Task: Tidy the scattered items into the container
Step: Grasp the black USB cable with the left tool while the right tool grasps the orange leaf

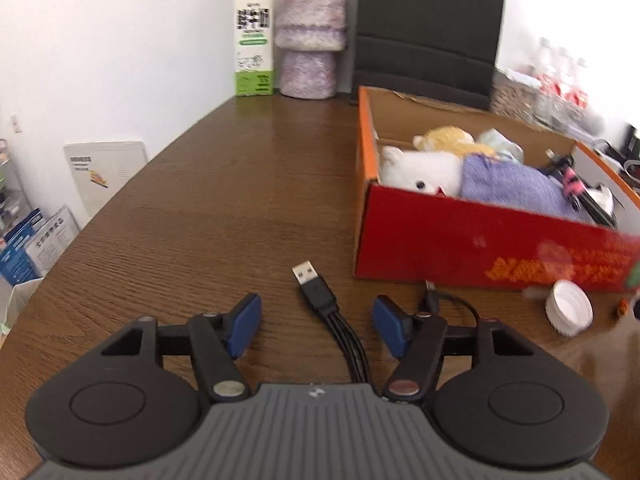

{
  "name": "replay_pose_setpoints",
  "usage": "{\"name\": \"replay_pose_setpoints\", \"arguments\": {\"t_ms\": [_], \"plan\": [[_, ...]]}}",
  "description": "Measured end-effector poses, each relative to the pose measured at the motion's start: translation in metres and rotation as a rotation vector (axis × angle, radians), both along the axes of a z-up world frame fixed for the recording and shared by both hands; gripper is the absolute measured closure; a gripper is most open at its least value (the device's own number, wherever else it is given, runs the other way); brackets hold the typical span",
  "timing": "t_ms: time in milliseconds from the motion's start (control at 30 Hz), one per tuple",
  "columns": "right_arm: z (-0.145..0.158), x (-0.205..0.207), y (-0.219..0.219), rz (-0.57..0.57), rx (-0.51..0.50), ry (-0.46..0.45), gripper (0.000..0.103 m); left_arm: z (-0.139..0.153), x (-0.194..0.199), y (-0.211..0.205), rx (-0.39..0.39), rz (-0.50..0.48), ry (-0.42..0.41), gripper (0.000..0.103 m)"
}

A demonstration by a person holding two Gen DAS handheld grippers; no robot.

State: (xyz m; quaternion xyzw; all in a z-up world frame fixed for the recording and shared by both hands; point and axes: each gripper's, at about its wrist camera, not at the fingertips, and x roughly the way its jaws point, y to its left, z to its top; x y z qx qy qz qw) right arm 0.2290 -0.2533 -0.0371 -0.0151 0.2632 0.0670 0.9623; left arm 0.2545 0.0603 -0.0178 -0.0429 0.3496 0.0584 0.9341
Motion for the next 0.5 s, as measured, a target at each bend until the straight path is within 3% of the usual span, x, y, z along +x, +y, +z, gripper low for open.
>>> {"name": "replay_pose_setpoints", "arguments": {"t_ms": [67, 100, 133, 167, 200, 267, 500], "plan": [[0.0, 0.0, 0.0, -0.001, 0.001, 0.001, 0.0, 0.0, 0.005, 0.001, -0.022, 0.044, 0.001, 0.038], [0.0, 0.0, 0.0, -0.001, 0.001, 0.002, 0.0, 0.0, 0.007, 0.001, -0.028, 0.059, 0.0, 0.045], [0.0, 0.0, 0.0, -0.001, 0.002, 0.003, 0.0, 0.001, 0.009, 0.001, -0.024, 0.07, -0.002, 0.065], [0.0, 0.0, -0.001, -0.001, 0.002, 0.002, 0.0, 0.001, 0.009, 0.0, -0.013, 0.078, -0.002, 0.079], [0.0, 0.0, -0.001, -0.001, 0.003, 0.002, 0.0, 0.002, 0.009, 0.0, -0.021, 0.068, -0.001, 0.083], [-0.001, 0.0, -0.001, 0.0, 0.003, 0.002, 0.0, 0.002, 0.007, 0.0, -0.023, 0.022, 0.0, 0.083], [-0.001, 0.001, 0.003, 0.032, 0.003, 0.019, 0.0, 0.002, -0.002, -0.011, 0.104, -0.188, 0.003, 0.083]]}}
